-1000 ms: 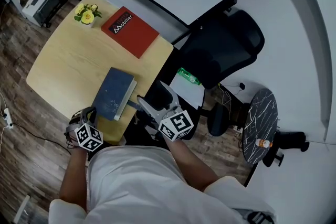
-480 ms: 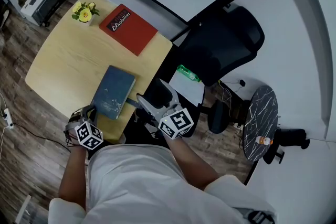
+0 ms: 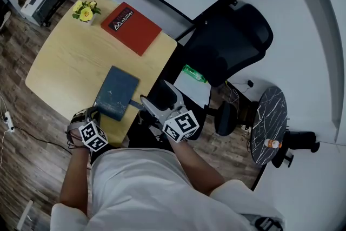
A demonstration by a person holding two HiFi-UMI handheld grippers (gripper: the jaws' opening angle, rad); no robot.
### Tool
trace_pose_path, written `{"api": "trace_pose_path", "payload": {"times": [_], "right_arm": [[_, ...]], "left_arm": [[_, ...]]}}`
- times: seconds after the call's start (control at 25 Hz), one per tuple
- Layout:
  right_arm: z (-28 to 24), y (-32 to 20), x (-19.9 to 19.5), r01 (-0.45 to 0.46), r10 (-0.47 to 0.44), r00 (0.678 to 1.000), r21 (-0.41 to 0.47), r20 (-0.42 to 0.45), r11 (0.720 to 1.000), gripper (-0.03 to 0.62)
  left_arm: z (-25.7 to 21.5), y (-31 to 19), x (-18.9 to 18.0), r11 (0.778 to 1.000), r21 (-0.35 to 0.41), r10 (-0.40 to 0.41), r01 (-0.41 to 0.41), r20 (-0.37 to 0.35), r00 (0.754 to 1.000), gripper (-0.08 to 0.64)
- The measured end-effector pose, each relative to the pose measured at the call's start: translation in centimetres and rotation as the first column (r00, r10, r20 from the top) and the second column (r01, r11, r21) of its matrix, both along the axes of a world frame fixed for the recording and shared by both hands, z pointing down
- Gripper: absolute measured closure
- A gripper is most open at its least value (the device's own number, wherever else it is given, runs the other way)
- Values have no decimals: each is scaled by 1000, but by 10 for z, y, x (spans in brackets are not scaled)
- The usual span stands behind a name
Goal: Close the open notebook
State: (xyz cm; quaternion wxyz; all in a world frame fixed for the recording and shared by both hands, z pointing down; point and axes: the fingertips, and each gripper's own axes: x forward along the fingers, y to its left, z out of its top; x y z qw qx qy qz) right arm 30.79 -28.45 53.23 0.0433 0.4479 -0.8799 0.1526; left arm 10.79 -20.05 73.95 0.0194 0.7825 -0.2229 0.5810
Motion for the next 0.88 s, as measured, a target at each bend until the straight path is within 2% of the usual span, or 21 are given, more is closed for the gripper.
{"api": "trace_pose_path", "payload": {"times": [0.28, 0.36, 0.44, 0.48, 0.52, 0.56, 0.64, 0.72, 0.76, 0.8, 0.88], "right_arm": [[0, -4, 6, 1, -1, 1000, 18, 22, 1000, 208], [-2, -8, 10, 3, -4, 999, 29, 34, 1000, 209], [-5, -10, 14, 13, -14, 999, 42, 46, 999, 209], [-7, -11, 15, 21, -24, 998, 49, 51, 999, 209], [-9, -12, 16, 32, -35, 998, 55, 57, 998, 209], [-11, -13, 17, 44, -48, 997, 60, 62, 997, 208], [-16, -12, 21, 75, -80, 994, 72, 70, 995, 209], [-24, -12, 24, 115, -122, 991, 97, 63, 989, 209], [-28, -11, 25, 140, -147, 988, 114, 50, 984, 209], [-32, -10, 25, 167, -173, 985, 130, 30, 977, 209], [-40, -7, 27, 219, -221, 975, 159, -8, 963, 209]], "left_arm": [[-5, 7, -6, 997, -74, -15, 14, -19, 1000, 489], [-19, 9, -6, 995, -75, -66, 60, -82, 994, 489], [-43, 8, -3, 987, -65, -158, 147, -215, 964, 492], [-58, 6, -2, 978, -62, -210, 200, -294, 932, 495], [-74, 2, -2, 965, -62, -260, 256, -374, 890, 495], [-92, -2, -3, 948, -63, -305, 311, -453, 838, 495], [-129, -10, -5, 906, -68, -370, 417, -607, 704, 495], [-166, -17, -9, 860, -56, -383, 508, -728, 568, 500], [-185, -20, -12, 836, -44, -374, 546, -774, 511, 501], [-202, -23, -15, 813, -29, -359, 581, -811, 462, 503], [-235, -27, -16, 773, 6, -317, 635, -863, 394, 505]]}}
